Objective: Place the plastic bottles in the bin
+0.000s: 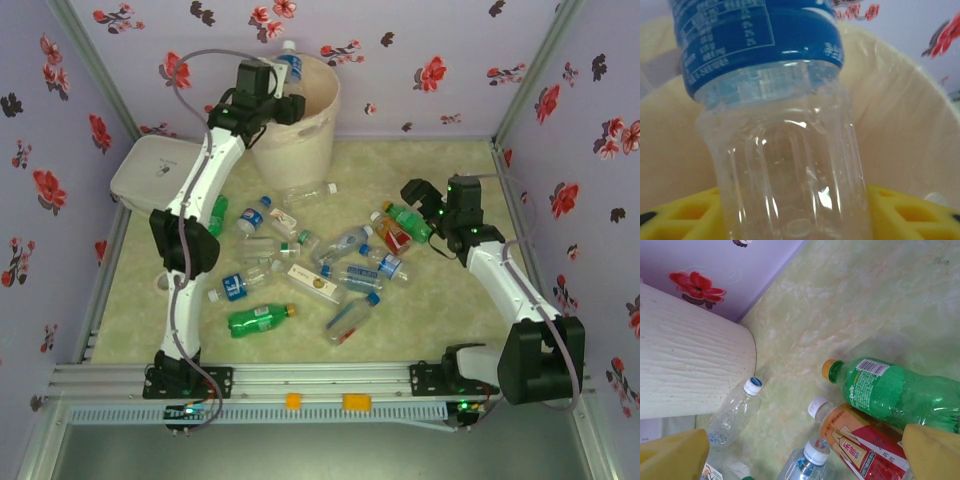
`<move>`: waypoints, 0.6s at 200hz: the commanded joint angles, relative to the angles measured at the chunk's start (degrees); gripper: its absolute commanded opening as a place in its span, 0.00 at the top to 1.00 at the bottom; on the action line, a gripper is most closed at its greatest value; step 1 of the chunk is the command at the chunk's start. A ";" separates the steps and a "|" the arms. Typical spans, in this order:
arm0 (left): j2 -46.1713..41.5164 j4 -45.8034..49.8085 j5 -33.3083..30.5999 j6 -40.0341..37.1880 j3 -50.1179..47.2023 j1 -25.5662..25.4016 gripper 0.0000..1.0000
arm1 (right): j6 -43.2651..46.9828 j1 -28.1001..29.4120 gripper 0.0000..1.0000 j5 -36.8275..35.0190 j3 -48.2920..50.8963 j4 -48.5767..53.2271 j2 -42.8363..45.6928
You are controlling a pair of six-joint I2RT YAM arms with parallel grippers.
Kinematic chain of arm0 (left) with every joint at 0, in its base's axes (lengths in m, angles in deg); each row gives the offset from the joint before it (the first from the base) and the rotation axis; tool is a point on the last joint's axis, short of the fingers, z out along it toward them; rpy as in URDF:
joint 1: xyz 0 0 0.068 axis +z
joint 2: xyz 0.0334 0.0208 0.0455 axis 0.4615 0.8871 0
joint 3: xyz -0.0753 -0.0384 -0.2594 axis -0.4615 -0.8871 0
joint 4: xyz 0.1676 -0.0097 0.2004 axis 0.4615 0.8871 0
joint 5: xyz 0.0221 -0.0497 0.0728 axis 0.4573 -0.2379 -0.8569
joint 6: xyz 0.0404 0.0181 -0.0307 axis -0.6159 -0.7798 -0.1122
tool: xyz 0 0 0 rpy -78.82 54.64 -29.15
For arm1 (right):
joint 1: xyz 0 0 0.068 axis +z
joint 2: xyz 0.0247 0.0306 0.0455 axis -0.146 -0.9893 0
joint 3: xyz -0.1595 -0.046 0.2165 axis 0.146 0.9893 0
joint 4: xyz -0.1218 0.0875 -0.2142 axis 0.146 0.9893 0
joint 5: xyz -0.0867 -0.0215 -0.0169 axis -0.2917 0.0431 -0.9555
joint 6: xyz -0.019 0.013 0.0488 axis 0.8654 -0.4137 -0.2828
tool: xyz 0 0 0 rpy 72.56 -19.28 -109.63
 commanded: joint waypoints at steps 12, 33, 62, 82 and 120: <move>-0.37 2.68 -0.42 1.37 3.50 0.46 0.09 | 0.85 -0.06 0.00 2.47 1.57 -3.16 2.09; -1.57 1.53 0.63 1.57 3.38 0.33 0.01 | 1.47 -0.06 0.00 4.03 1.87 -4.54 1.85; -3.70 0.40 1.34 1.78 3.34 0.33 0.01 | 1.87 0.09 0.00 7.39 2.39 -7.75 1.34; -5.75 -0.32 1.48 1.87 3.08 0.28 0.00 | 2.31 0.76 0.00 6.02 2.00 -6.71 1.30; -12.24 -2.41 1.53 1.93 -1.61 0.01 0.00 | 4.35 4.28 0.00 0.47 1.50 -4.88 2.28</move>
